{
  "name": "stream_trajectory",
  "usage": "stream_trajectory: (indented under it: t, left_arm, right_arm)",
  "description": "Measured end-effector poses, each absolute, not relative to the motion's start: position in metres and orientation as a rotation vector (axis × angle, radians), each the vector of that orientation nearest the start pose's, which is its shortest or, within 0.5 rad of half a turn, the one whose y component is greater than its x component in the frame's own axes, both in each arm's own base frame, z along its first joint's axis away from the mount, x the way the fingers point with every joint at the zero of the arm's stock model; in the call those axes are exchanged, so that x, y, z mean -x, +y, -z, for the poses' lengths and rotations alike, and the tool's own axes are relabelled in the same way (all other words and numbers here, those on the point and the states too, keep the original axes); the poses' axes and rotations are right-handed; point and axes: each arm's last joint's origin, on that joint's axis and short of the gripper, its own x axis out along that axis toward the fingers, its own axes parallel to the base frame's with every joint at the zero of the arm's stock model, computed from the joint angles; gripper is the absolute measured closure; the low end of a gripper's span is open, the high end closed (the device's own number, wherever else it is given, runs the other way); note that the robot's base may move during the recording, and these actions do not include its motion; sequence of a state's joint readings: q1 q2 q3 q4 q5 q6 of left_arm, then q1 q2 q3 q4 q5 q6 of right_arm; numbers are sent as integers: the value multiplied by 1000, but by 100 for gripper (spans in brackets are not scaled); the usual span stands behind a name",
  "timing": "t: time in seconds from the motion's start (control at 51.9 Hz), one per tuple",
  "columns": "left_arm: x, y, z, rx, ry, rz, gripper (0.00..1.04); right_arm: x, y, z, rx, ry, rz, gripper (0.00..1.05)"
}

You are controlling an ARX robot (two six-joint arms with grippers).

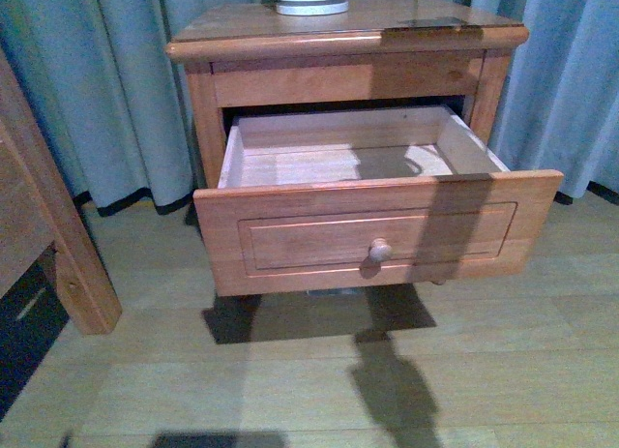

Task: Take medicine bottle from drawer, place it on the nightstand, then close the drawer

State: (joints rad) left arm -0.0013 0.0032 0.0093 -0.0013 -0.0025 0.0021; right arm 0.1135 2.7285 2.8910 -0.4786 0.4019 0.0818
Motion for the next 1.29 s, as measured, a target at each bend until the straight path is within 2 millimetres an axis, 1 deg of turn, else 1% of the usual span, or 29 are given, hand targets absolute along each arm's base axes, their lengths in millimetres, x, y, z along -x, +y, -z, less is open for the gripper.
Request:
stream_trajectory:
  t: [0.173, 0.424, 0.501, 0.52, 0.539, 0.578, 0.597, 0.616, 0.655, 0.674, 0.693, 0.732, 0.751, 0.828, 0.848, 0.867, 0.886, 0.925, 0.963, 1.04, 1.059, 1.098, 1.136, 1.175, 1.194, 1.233, 1.271, 1.291]
  left_arm:
    - [-97, 0, -166, -2, -4, -2, 7]
    - [-97, 0, -166, -2, -4, -1, 7]
    - [-97, 0, -166, -2, -4, -1, 7]
    - [-97, 0, -166, -2, -4, -1, 7]
    - [-97, 0, -166, -2, -4, -1, 7]
    - [-97, 0, -166, -2, -4, -1, 7]
    - [-97, 0, -166, -2, -4, -1, 7]
    - [-97, 0, -166, -2, -4, -1, 7]
    - [-97, 0, -166, -2, -4, -1, 7]
    - [-97, 0, -166, -2, -4, -1, 7]
    - [-97, 0, -166, -2, -4, -1, 7]
    - [-97, 0, -166, -2, -4, -1, 7]
    - [-97, 0, -166, -2, -4, -1, 7]
    - [-97, 0, -166, -2, -4, -1, 7]
    - [-97, 0, -166, -2, -4, -1, 7]
    - [-97, 0, -166, -2, -4, -1, 7]
    - [-97, 0, -166, -2, -4, -1, 7]
    - [-97, 0, -166, -2, -4, -1, 7]
    - [-97, 0, -166, -2, -4, -1, 7]
    - [-97, 0, -166, -2, -4, -1, 7]
    - [-97, 0, -166, -2, -4, -1, 7]
    - [-97, 0, -166, -2, -4, -1, 7]
    - [-97, 0, -166, -2, -4, -1, 7]
    - [-97, 0, -166, -2, -4, -1, 7]
    - [-97, 0, -166, -2, -4, -1, 7]
    - [-97, 0, -166, -2, -4, -1, 7]
    - [-97, 0, -166, -2, -4, -1, 7]
    - [-97, 0, -166, -2, -4, -1, 7]
  right_arm:
    - [-581, 55, -277, 3, 301, 291, 76]
    - [-581, 56, -268, 9, 359, 282, 76]
    - [-581, 56, -266, 6, 374, 273, 64]
    - [-581, 57, -265, 6, 377, 267, 59]
    - [-581, 57, -265, 6, 377, 267, 59]
    - [-582, 58, -263, 6, 379, 265, 52]
    - [-582, 58, -263, 6, 379, 265, 52]
    - [-582, 59, -263, 6, 380, 262, 45]
    - [-582, 60, -262, 5, 379, 256, 40]
    - [-582, 60, -262, 5, 379, 256, 40]
    - [-582, 61, -262, 3, 377, 248, 34]
    - [-582, 61, -262, 2, 373, 247, 29]
    - [-582, 62, -263, 2, 368, 246, 25]
    - [-583, 63, -264, 0, 357, 245, 16]
    - [-583, 63, -264, -1, 355, 244, 12]
    - [-583, 63, -264, -1, 355, 244, 12]
    - [-583, 64, -264, -2, 350, 243, 9]
    - [-583, 65, -265, -3, 343, 243, 1]
    - [-583, 66, -266, 1, 337, 246, 1]
    - [-583, 67, -269, -6, 314, 249, 10]
    - [-583, 68, -271, -7, 307, 250, 12]
    - [-582, 67, -276, -9, 289, 261, 8]
    - [-579, 67, -285, -18, 247, 273, 6]
    - [-573, 66, -297, -27, 198, 279, 7]
    - [-564, 64, -308, -32, 162, 279, 7]
    - [-540, 59, -335, -48, 84, 282, 7]
    - [-519, 54, -351, -57, 38, 279, 7]
    - [-506, 51, -361, -64, 11, 279, 7]
